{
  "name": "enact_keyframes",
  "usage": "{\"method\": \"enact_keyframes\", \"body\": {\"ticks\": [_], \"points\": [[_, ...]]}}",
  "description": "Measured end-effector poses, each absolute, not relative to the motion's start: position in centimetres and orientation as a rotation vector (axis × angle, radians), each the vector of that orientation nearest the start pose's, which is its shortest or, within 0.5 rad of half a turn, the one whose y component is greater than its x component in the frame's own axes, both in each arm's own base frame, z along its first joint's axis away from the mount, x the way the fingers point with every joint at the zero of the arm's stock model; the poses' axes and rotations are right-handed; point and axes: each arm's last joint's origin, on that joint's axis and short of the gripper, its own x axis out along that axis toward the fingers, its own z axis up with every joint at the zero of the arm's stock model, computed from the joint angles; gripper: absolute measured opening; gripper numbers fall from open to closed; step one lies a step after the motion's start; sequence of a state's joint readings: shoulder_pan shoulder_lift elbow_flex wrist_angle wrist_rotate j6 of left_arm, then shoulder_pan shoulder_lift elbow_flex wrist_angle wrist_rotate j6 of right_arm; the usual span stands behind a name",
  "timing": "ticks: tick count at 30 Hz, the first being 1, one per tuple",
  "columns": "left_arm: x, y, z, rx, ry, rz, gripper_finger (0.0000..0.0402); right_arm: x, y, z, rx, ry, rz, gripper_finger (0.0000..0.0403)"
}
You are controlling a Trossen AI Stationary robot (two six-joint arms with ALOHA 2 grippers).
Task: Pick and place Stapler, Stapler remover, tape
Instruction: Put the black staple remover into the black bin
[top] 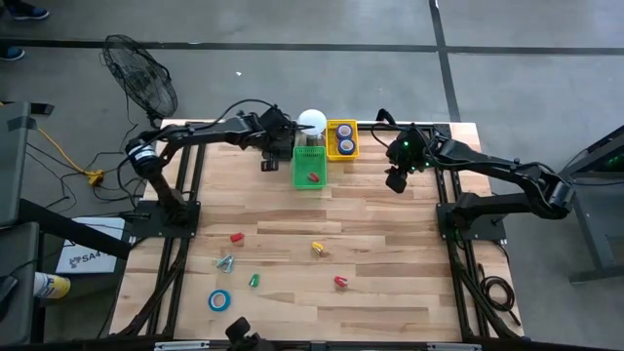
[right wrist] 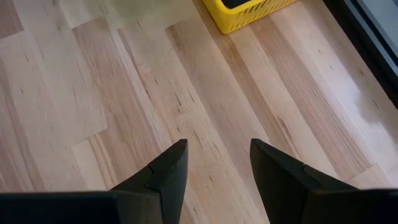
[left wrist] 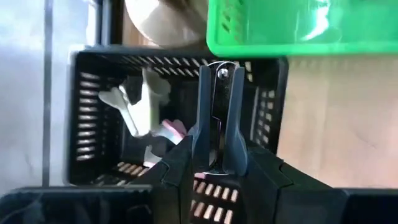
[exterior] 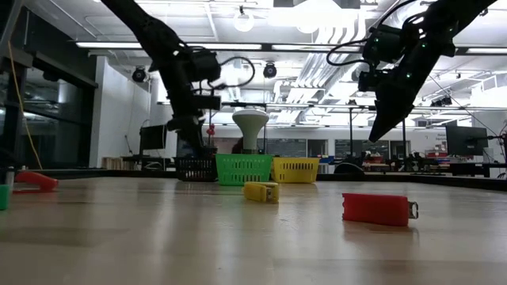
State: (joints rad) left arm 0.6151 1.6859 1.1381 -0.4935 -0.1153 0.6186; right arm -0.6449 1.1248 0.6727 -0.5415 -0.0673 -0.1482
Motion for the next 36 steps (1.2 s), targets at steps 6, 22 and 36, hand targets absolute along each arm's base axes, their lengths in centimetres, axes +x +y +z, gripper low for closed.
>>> {"method": "enact_keyframes", "body": {"ticks": [6, 22, 36], "points": [[27.71, 20.05, 20.02, 0.247, 1.191, 0.333, 0.0097, 16.54, -12.19, 20.76, 0.219, 0.976, -0.453, 0.0165], [27.72, 20.03, 20.01, 0.229, 1.187, 0.341, 0.0182, 16.54, -12.19, 20.77, 0.211, 0.977, -0.449, 0.0165], [27.67, 20.11, 20.03, 0.244, 1.2, 0.369, 0.0215, 16.54, -12.2, 20.77, 0.211, 0.977, -0.449, 0.0165]]}}
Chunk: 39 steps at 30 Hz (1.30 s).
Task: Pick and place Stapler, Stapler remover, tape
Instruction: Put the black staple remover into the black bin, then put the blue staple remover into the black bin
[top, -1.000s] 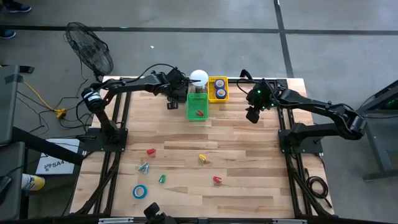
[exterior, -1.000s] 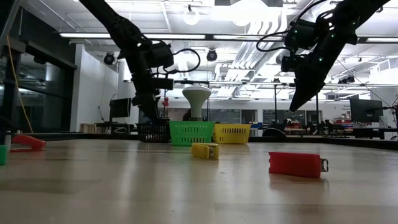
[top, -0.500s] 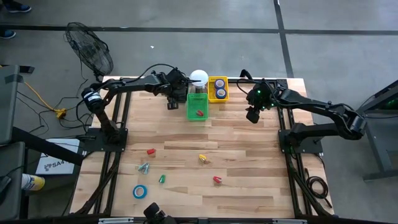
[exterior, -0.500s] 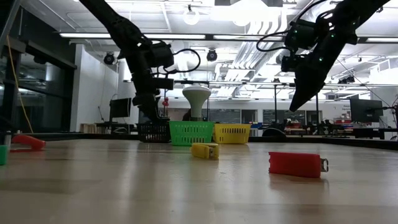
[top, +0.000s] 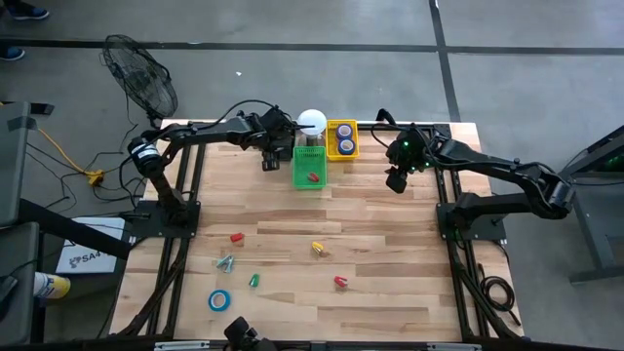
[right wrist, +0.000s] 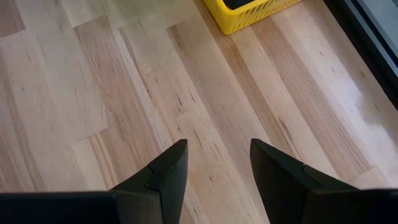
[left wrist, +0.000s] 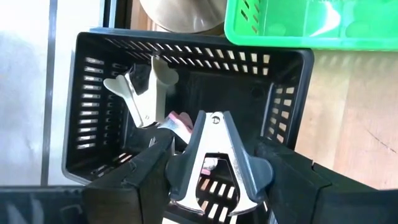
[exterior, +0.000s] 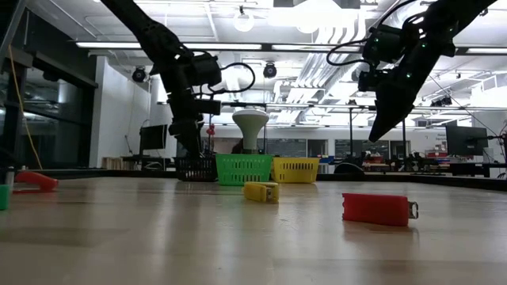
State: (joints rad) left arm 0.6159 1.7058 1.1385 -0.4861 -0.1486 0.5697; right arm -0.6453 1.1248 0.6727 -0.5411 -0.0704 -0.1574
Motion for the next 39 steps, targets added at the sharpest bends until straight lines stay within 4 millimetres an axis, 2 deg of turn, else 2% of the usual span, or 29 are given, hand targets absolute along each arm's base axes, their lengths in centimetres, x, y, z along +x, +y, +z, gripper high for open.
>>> {"method": "enact_keyframes", "body": {"ticks": [12, 22, 27, 32, 39], "points": [[27.8, 20.2, 20.1, 0.254, 1.183, 0.37, 0.0223, 16.5, -12.2, 20.8, 0.211, 0.977, -0.448, 0.0165], [28.0, 20.3, 20.3, 0.282, 1.162, 0.369, 0.0296, 16.5, -12.2, 20.8, 0.211, 0.977, -0.448, 0.0165], [28.5, 20.7, 22.2, 0.292, 1.154, 0.373, 0.0311, 16.5, -12.2, 20.8, 0.212, 0.98, -0.448, 0.0165], [28.2, 20.5, 24.5, 0.259, 1.249, 0.327, 0.0312, 16.3, -12.0, 20.6, 0.222, 1.005, -0.443, 0.0165], [26.3, 19.1, 25.1, 0.187, 1.422, 0.239, 0.0312, 16.3, -12.0, 20.6, 0.226, 1.015, -0.44, 0.0165]]}}
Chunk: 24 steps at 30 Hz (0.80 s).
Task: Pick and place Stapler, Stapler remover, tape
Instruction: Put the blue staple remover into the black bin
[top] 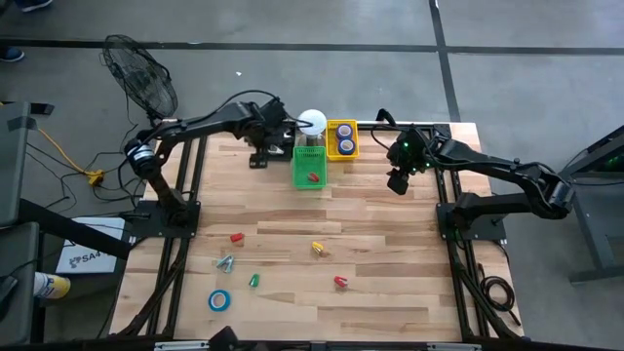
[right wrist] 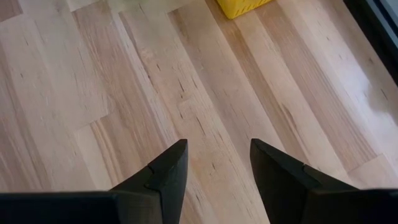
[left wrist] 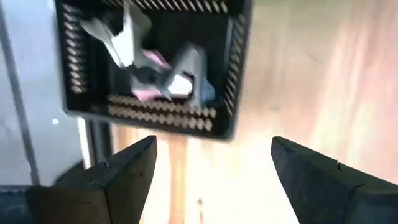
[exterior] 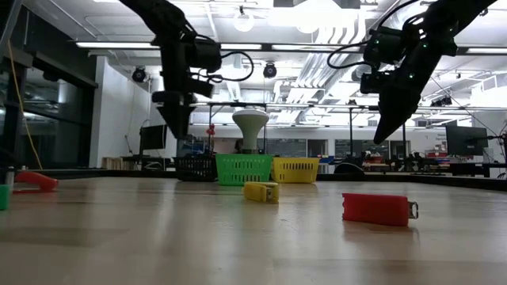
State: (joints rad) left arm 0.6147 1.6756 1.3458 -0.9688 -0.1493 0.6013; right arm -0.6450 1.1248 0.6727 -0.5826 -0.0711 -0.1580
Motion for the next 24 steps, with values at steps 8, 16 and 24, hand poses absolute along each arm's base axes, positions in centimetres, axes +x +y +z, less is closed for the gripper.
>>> {"method": "enact_keyframes", "body": {"ticks": [8, 16, 24], "points": [[24.5, 15.3, 25.0, 0.089, 1.464, 0.238, 0.0312, 16.3, -12.0, 20.6, 0.223, 1.015, -0.439, 0.0165], [23.3, 10.4, 24.7, 0.03, 1.445, 0.273, 0.0312, 16.3, -12.0, 20.6, 0.224, 1.012, -0.435, 0.0165], [22.3, 7.1, 22.5, -0.065, 1.517, 0.308, 0.0312, 16.3, -12.0, 20.6, 0.226, 1.011, -0.433, 0.0165]]}}
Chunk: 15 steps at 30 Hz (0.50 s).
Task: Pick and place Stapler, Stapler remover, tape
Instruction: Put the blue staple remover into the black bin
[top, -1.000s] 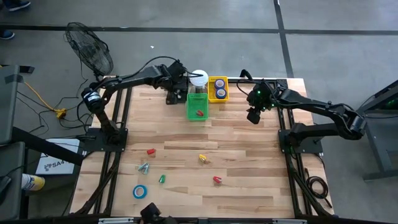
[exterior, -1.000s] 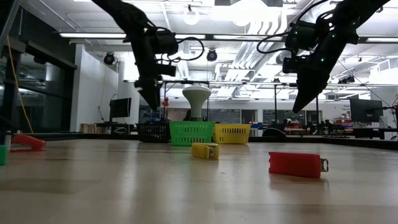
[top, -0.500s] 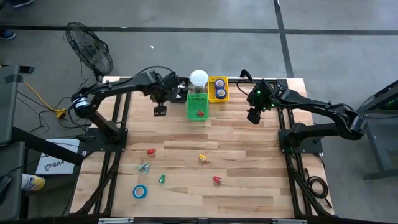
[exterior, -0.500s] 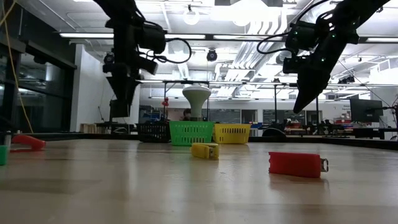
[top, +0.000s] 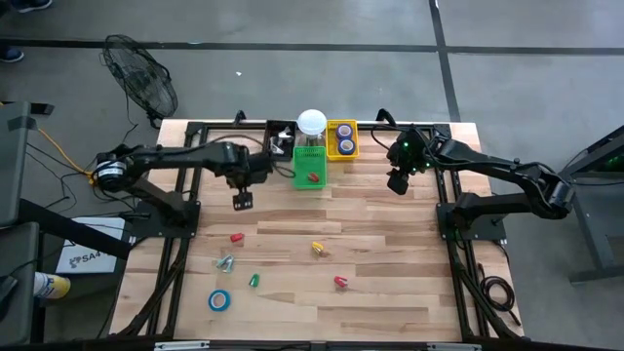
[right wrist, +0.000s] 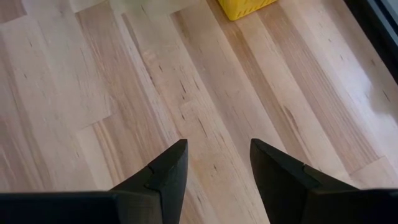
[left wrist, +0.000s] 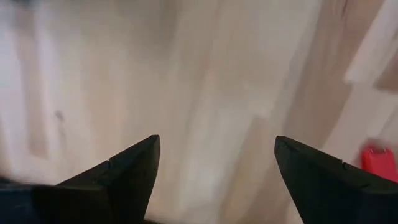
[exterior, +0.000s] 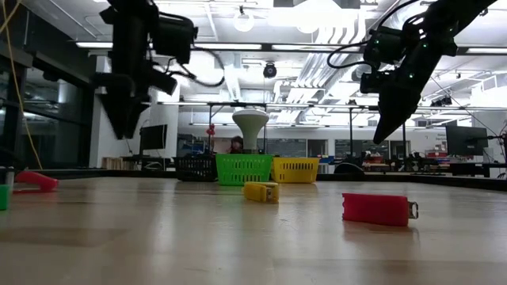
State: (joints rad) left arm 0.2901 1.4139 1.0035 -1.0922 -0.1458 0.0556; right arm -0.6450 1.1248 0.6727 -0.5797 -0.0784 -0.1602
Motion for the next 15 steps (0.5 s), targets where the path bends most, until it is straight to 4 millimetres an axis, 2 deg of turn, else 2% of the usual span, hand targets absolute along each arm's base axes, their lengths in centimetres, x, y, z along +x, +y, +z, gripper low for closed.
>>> {"method": "enact_keyframes", "body": {"ticks": [6, 15], "points": [[21.8, 4.8, 21.3, -0.149, 1.576, 0.35, 0.0312, 16.3, -12.0, 20.6, 0.238, 1.007, -0.436, 0.0165], [22.0, 0.2, 21.2, -0.236, 1.576, 0.4, 0.0312, 16.3, -12.0, 20.6, 0.247, 1.006, -0.441, 0.0165]]}}
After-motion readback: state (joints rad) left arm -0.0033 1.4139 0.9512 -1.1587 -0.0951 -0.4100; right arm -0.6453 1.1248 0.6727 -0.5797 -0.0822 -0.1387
